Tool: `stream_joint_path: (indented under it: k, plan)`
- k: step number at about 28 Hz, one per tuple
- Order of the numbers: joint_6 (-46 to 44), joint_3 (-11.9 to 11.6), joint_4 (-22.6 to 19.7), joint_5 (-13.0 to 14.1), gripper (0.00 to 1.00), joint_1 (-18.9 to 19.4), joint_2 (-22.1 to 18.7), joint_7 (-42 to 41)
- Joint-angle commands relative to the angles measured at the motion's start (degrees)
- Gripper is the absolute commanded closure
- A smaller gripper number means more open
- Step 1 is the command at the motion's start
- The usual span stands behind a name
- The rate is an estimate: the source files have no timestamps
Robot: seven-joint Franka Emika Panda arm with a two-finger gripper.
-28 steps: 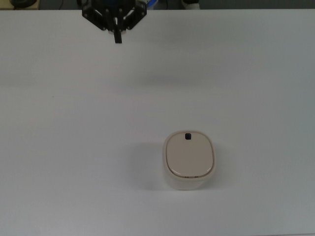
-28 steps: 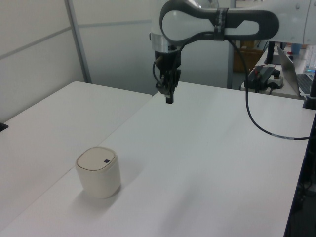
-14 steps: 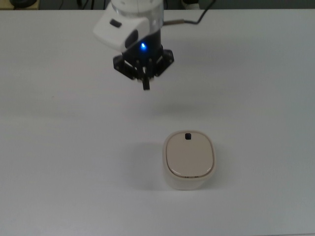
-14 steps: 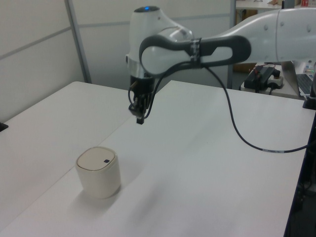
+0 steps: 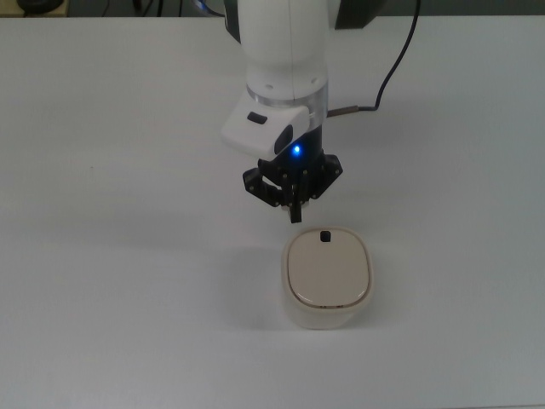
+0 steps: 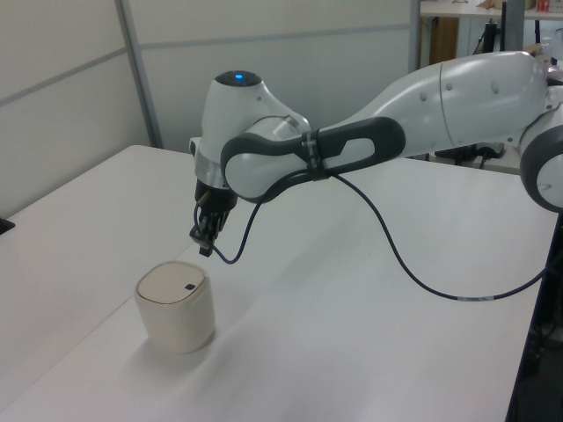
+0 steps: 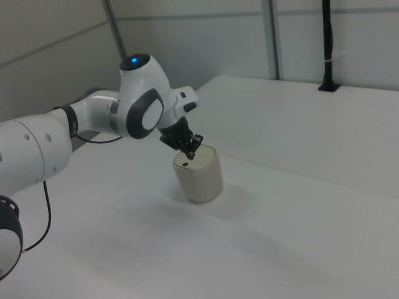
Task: Open the trash can
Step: 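Move the gripper over the cream trash can and lower toward its lid, then press the gripper down on the lid's dark button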
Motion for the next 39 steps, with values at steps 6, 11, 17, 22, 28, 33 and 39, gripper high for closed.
stream_joint_path:
  k: [6,11,17,22,28,33,39]
  plan:
    - [6.0,-0.3,-0.6,1.0,1.00,1.5,2.5,-0.5]
    - [7.5,-0.2,-0.6,1.0,1.00,2.1,3.6,-0.5]
    - [8.4,-0.2,-1.2,0.9,1.00,2.9,3.7,-0.3]
    - [8.4,-0.2,-1.4,0.8,1.00,4.0,4.8,-0.3]
    - [8.5,-0.2,-1.4,0.4,1.00,4.1,6.6,-0.3]
    - [8.4,-0.2,-1.4,0.4,1.00,4.0,6.5,-0.2]
    - [7.7,-0.3,-1.0,1.1,1.00,3.6,4.4,0.2]
